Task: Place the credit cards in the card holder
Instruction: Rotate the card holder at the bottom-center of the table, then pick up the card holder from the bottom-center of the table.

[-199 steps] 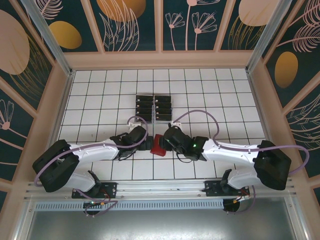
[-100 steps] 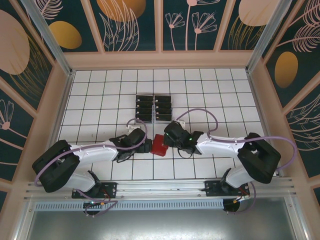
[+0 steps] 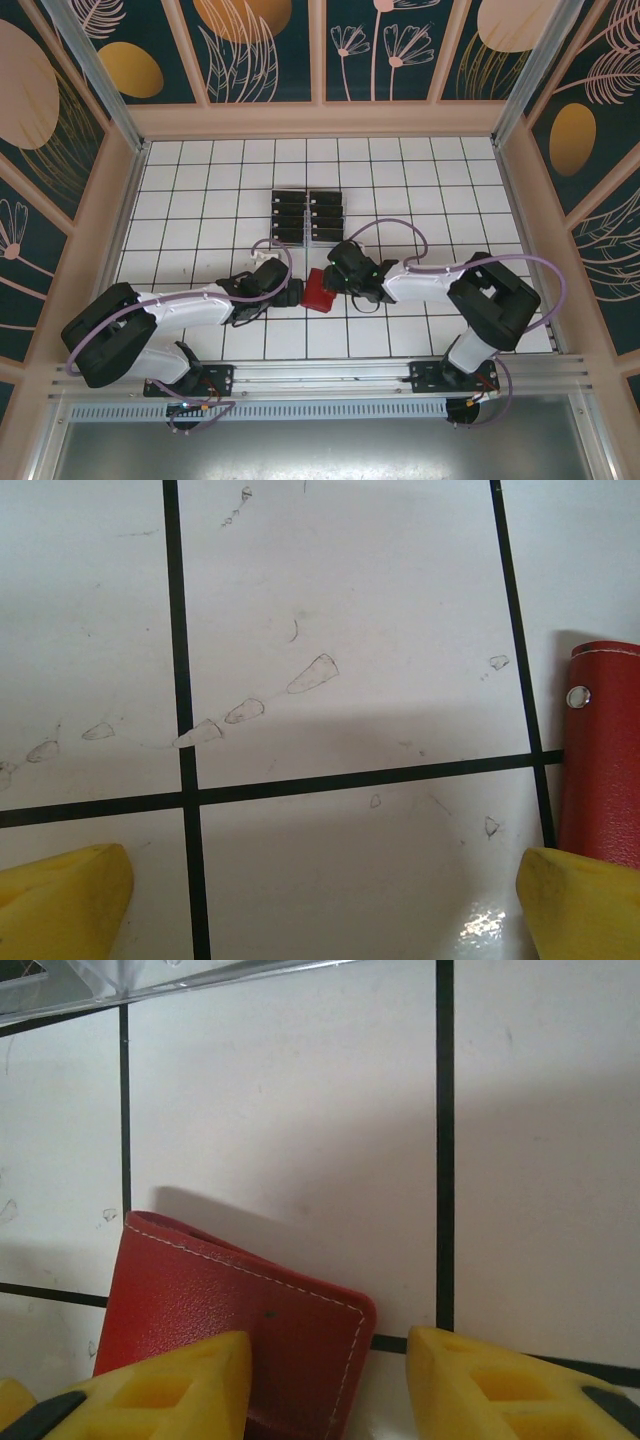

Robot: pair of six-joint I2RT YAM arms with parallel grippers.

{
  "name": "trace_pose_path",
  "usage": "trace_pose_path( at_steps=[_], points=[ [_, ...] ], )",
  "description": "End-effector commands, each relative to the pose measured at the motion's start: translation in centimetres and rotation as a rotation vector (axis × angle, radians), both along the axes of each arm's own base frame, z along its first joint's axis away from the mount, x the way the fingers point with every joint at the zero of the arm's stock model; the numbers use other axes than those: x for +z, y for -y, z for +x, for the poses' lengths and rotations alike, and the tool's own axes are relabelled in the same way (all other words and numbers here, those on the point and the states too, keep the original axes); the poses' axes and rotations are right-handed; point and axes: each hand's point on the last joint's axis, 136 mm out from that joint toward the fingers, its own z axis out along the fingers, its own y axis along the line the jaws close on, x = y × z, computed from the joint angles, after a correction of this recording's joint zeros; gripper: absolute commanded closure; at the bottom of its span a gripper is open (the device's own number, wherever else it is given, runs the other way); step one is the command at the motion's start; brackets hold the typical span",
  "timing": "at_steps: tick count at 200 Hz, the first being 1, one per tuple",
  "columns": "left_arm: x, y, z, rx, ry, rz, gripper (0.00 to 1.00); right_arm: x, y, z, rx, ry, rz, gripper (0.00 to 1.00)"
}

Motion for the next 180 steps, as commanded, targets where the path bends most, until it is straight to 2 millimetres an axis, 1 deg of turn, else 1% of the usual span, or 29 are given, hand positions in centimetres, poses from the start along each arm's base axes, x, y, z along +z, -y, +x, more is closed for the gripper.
trace_pose_path(
  at_steps=[1, 37, 63, 76, 99, 104, 128, 153, 180],
  points=[
    [-2.1, -0.2, -2.2, -0.017, -0.095, 0.013, 0.01, 0.9, -1.8, 1.0, 0.035, 0.019, 0.060, 0.55],
    [-2.7, 0.9, -2.9, -0.037, -0.111, 0.007, 0.01, 1.0, -2.5, 1.7, 0.049, 0.025, 0.080, 0.56],
    [-2.8, 1.4, -3.0, -0.042, -0.116, -0.010, 0.01, 1.3, -2.2, 1.9, 0.051, 0.031, 0.074, 0.56],
    [-2.6, 1.5, -2.9, -0.042, -0.109, -0.016, 0.01, 1.9, -1.7, 1.9, 0.043, 0.047, 0.063, 0.55],
    [-1.2, 1.7, -2.1, -0.028, -0.069, -0.023, 0.01, 3.5, -0.5, 1.8, 0.019, 0.091, 0.041, 0.54],
    [-0.9, 1.7, -1.8, -0.024, -0.057, -0.021, 0.01, 4.1, -0.2, 1.8, 0.014, 0.106, 0.031, 0.54],
    [0.9, 2.0, -0.2, -0.010, 0.010, 0.005, 0.01, 5.2, 0.7, 1.1, 0.009, 0.127, -0.017, 0.53],
    [2.0, 2.1, 1.6, 0.003, 0.043, 0.020, 0.01, 5.0, 1.0, 0.0, 0.012, 0.124, -0.056, 0.51],
    [2.6, 2.4, 2.1, -0.007, 0.053, 0.011, 0.01, 4.1, 1.1, -0.9, 0.008, 0.104, -0.057, 0.51]
  ],
)
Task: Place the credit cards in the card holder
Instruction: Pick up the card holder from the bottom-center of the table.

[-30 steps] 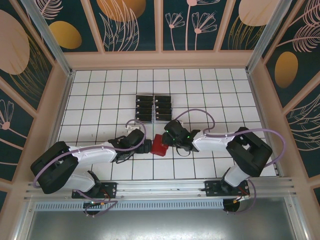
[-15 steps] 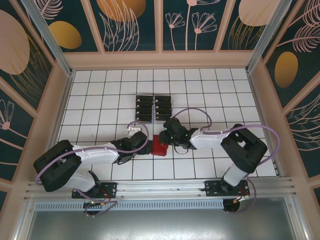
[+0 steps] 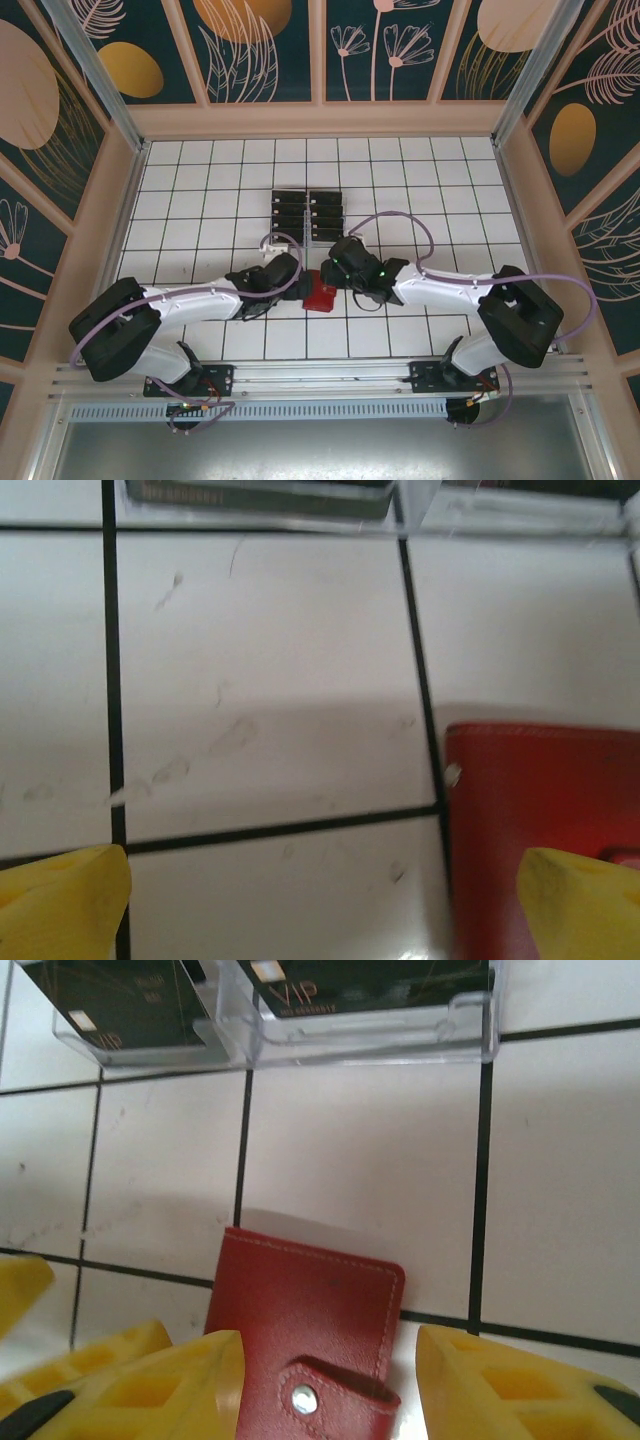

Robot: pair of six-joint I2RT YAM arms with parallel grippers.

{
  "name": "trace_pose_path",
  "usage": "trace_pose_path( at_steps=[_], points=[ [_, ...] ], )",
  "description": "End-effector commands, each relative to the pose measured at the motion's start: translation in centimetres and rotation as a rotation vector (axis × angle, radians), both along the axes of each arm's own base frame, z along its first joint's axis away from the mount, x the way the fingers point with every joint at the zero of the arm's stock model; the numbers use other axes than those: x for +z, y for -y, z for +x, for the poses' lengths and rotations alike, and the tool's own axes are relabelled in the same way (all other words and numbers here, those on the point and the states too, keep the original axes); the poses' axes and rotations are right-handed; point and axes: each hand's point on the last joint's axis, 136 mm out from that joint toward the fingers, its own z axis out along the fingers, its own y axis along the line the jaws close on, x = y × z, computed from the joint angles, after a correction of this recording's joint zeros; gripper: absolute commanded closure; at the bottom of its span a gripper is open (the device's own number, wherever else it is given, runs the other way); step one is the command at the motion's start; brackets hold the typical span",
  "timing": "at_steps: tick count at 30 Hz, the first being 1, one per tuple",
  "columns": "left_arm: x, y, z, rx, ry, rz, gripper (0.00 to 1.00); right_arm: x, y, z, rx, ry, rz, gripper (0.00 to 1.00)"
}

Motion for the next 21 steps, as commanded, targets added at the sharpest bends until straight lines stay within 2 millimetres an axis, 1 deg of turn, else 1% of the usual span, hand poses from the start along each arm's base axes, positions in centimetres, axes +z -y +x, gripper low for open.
trace_pose_path(
  at_steps=[1, 6, 12, 18, 21],
  points=[
    [0.2, 0.0, 0.3, -0.021, -0.010, 0.020, 0.01, -0.6, 1.2, -0.5, -0.034, 0.000, -0.052, 0.51],
    [0.2, -0.4, 0.1, -0.019, -0.017, 0.011, 0.01, -1.4, 0.9, -1.0, -0.025, -0.025, -0.017, 0.51],
    [0.6, -1.0, 0.3, 0.007, -0.028, -0.068, 0.02, -2.4, 0.4, -2.3, -0.012, -0.073, 0.055, 0.51],
    [1.3, -0.6, 0.8, 0.001, -0.023, -0.105, 0.01, -3.2, 0.0, -2.9, -0.013, -0.097, 0.131, 0.51],
    [1.3, -0.3, 0.9, -0.002, -0.028, -0.116, 0.01, -3.7, -0.3, -2.9, -0.014, -0.106, 0.153, 0.51]
  ],
)
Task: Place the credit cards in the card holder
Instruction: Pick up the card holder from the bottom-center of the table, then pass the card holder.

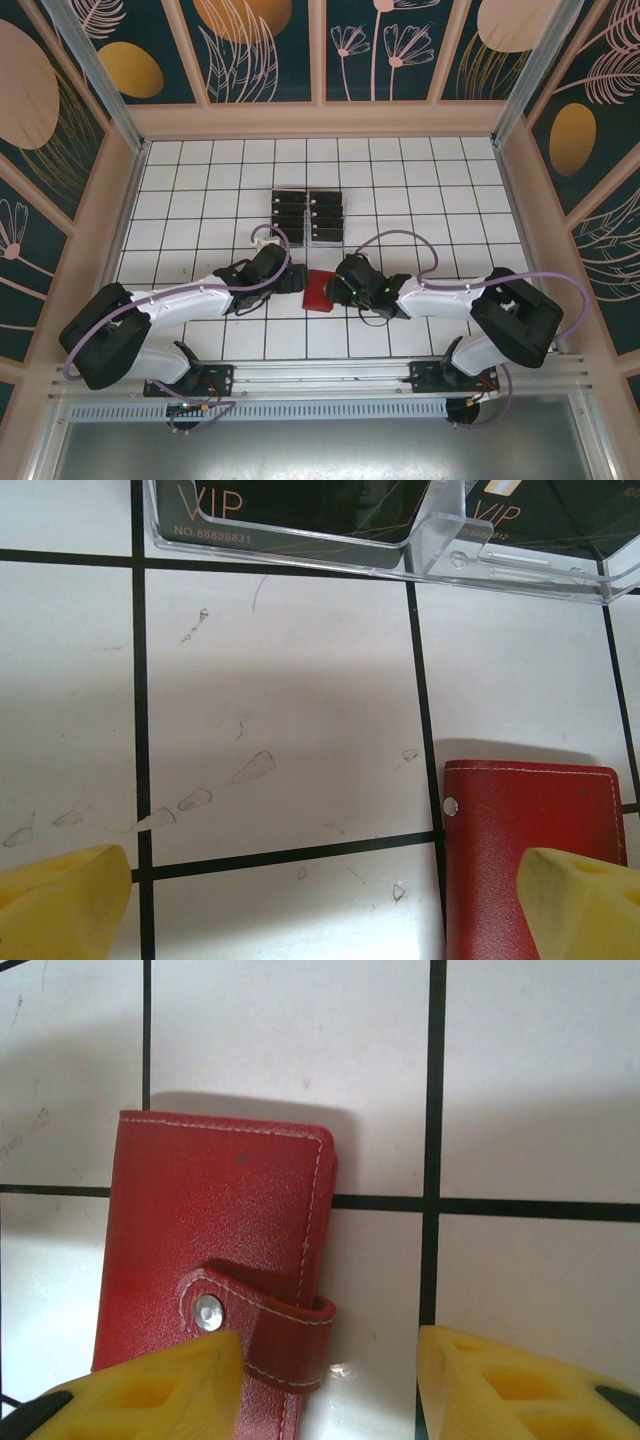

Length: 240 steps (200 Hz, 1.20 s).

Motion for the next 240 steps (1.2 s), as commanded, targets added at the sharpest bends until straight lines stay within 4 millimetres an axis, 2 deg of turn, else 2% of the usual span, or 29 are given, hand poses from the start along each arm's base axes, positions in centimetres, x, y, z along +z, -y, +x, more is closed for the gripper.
trace_pose_path(
  at_steps=[1, 45, 73, 86, 111, 123, 148, 187, 240],
  points=[
    [0.5, 0.7, 0.2, -0.013, 0.004, -0.043, 0.01, 0.5, -1.4, 0.2, -0.009, 0.006, 0.090, 0.50],
    [-0.2, 1.1, 0.0, -0.015, -0.017, -0.062, 0.01, 0.3, -2.5, 0.7, 0.004, 0.004, 0.136, 0.51],
    [-0.2, 1.2, 0.0, -0.016, -0.019, -0.064, 0.01, 0.1, -3.0, 0.6, 0.014, -0.018, 0.176, 0.56],
    [-0.3, 1.2, 0.0, -0.016, -0.020, -0.065, 0.01, 0.2, -3.0, 0.6, 0.015, -0.020, 0.187, 0.64],
    [-0.2, 1.4, 0.1, -0.015, -0.018, -0.077, 0.02, 0.3, -2.8, 0.7, 0.010, -0.020, 0.205, 0.91],
    [-0.1, 1.6, 0.2, -0.015, -0.017, -0.088, 0.01, 0.6, -2.7, 0.7, 0.013, -0.015, 0.220, 1.00],
    [0.4, 2.1, 0.5, -0.016, -0.009, -0.115, 0.01, 2.1, -2.9, 0.8, 0.026, 0.009, 0.252, 1.00],
    [1.9, 2.9, 1.5, -0.013, 0.008, -0.213, 0.01, 5.7, -2.9, 1.0, 0.032, 0.073, 0.321, 1.00],
    [4.3, 4.4, 2.2, -0.013, 0.056, -0.380, 0.01, 8.4, -3.0, 1.0, 0.034, 0.107, 0.382, 1.00]
  ],
)
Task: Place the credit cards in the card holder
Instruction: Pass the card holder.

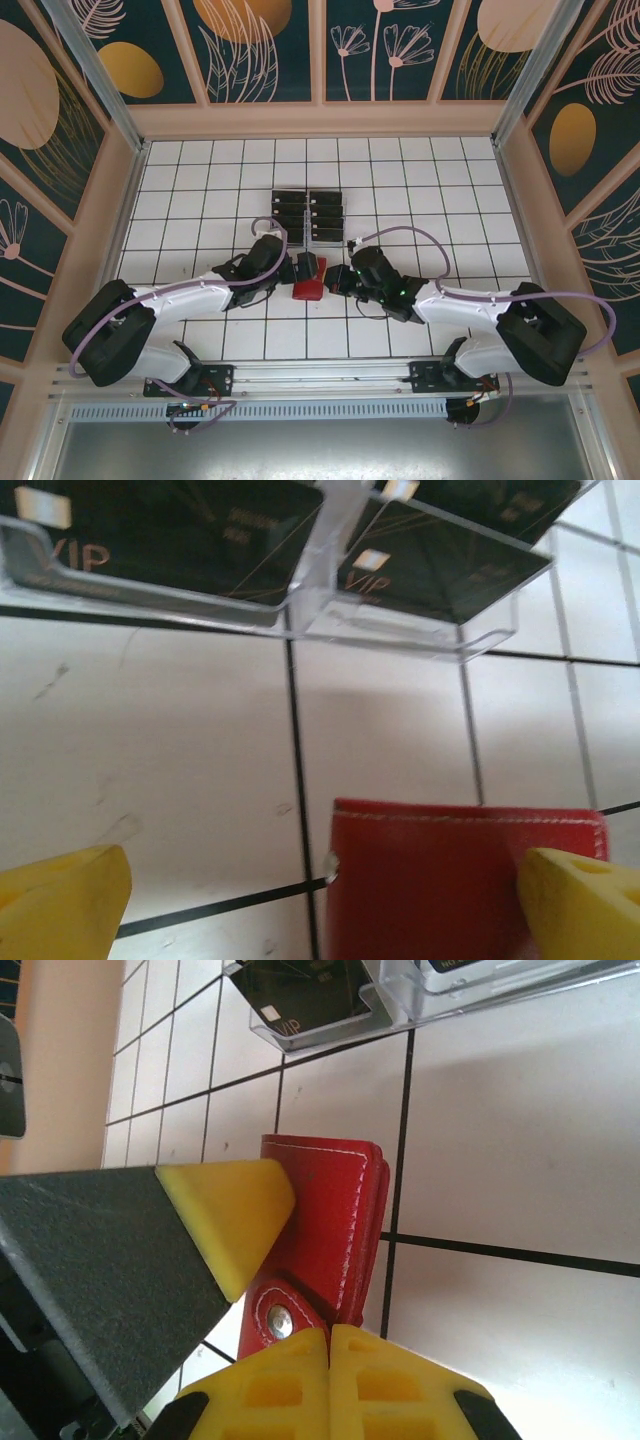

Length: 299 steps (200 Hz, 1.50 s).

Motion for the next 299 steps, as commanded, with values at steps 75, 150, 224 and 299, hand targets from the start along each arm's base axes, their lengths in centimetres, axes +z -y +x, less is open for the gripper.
trace_pose_path(
  at_steps=[75, 150, 224, 299],
  points=[
    [5.6, 1.4, 0.4, 0.015, 0.083, -0.451, 0.02, 2.6, -0.6, 0.0, 0.014, 0.027, 0.092, 1.00],
    [5.9, 1.6, -0.7, -0.013, 0.082, -0.558, 0.08, 3.6, -0.9, 0.0, 0.020, 0.033, 0.125, 1.00],
    [6.8, 1.8, -1.1, -0.047, 0.109, -0.577, 0.35, 3.7, -1.0, 0.2, 0.018, 0.035, 0.133, 1.00],
    [6.6, 1.9, -0.9, -0.051, 0.116, -0.566, 0.74, 4.2, -1.2, 0.4, 0.022, 0.045, 0.131, 1.00]
  ],
)
